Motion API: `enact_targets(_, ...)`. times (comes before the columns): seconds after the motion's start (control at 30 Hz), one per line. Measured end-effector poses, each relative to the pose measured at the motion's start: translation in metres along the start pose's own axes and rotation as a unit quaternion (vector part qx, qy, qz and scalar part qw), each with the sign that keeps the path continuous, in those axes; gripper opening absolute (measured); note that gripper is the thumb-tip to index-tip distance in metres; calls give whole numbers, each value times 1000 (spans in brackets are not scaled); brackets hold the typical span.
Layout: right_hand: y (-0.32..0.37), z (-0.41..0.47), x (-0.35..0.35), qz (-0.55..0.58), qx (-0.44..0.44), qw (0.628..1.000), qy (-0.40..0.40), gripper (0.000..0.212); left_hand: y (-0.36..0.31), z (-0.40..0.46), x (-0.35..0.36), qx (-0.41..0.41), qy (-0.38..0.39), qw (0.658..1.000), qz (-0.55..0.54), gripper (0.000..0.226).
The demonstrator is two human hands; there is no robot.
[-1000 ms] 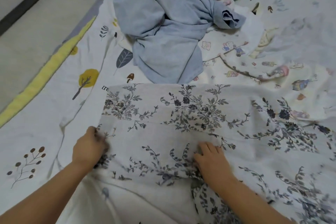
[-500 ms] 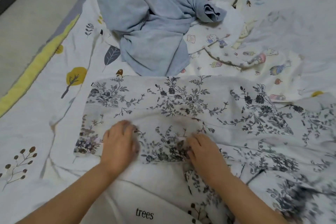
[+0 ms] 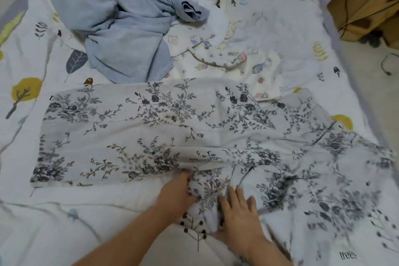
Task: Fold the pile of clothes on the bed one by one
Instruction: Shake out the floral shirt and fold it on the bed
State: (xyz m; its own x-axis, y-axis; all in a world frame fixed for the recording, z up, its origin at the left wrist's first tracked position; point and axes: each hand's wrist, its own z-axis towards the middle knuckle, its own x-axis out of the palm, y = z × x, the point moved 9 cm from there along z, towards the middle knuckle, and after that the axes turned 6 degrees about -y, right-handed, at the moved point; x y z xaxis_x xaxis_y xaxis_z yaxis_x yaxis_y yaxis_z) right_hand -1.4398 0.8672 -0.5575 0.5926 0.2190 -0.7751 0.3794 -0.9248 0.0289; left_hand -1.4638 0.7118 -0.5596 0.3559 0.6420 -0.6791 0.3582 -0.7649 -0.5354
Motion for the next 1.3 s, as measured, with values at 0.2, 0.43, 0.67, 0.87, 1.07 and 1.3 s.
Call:
enact_targets(0.2,16,-30,-49,60,-101,979,-167,24,-13,-34,-44,-24,-12,989,-143,34)
enact_targets(0.43,30,-101,-134,222,-207,896,-324,13,31,-119,-134,-116,4,977,-179,28)
enact_targets(0.67,25,-57,-101,168,-141,952,-212,15,109,-142,-165,-198,-146,959,-141,8)
enact_targets(0.87,24,-29,-45,32,-117,992,-48,54,143,-150,-79,-242,147,939,193,38)
enact_targets(1.07,40,-41,-50,-32,-195,974,-111,20,156,-125,-74,-312,-125,942,16,50)
enact_targets(1.3,53,-56,-83,52,-219,962,-156,23,125,-94,-48,-261,-90,957,-85,39)
